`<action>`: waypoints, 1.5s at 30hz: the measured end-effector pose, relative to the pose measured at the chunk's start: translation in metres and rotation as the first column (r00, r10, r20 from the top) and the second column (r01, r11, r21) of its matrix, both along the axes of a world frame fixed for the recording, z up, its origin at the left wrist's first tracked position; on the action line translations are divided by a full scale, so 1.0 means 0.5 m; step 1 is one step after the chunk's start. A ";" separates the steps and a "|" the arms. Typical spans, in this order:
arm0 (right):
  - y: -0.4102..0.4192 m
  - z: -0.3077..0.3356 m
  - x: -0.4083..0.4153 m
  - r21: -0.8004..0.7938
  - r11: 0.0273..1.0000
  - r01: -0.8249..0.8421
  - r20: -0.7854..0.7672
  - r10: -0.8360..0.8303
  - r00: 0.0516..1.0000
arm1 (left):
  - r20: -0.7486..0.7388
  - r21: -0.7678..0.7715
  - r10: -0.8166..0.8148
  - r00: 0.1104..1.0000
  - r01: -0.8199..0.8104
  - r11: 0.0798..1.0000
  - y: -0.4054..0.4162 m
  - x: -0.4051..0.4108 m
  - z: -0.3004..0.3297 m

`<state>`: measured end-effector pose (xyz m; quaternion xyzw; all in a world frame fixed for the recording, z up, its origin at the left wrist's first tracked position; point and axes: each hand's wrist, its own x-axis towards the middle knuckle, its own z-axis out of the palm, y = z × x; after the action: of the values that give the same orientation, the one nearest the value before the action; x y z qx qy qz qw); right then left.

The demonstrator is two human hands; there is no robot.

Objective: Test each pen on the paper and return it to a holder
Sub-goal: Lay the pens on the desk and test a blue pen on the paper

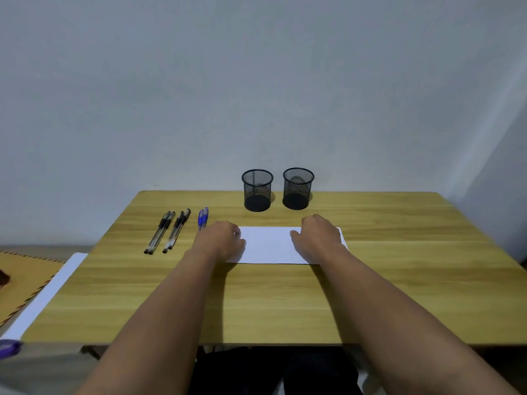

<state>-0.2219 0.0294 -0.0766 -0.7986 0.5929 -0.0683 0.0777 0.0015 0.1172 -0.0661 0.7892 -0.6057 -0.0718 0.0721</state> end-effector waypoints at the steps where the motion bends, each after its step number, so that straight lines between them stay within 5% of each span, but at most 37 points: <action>1: 0.002 -0.006 -0.004 0.007 1.000 0.002 -0.011 -0.002 1.000 | 0.021 0.005 -0.015 1.000 0.015 1.000 0.003 -0.006 -0.004; 13: 0.015 0.013 0.054 -0.093 0.995 -0.029 -0.132 0.016 0.991 | 0.068 -0.167 -0.041 0.997 0.052 0.985 0.034 0.021 -0.003; 24: 0.004 0.083 0.330 0.096 0.973 -0.210 0.278 0.176 0.944 | 0.056 -0.260 0.178 0.982 -0.158 0.953 0.018 0.200 0.010; 45: -0.028 0.004 0.502 0.217 0.970 -0.112 0.339 0.033 0.940 | 0.035 -0.286 0.142 0.989 -0.126 0.950 -0.003 0.281 -0.036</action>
<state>0.0292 0.0156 -0.0747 -0.7824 0.5450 -0.1290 0.2724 0.1419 0.1155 -0.0838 0.8119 -0.5563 0.0422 0.1720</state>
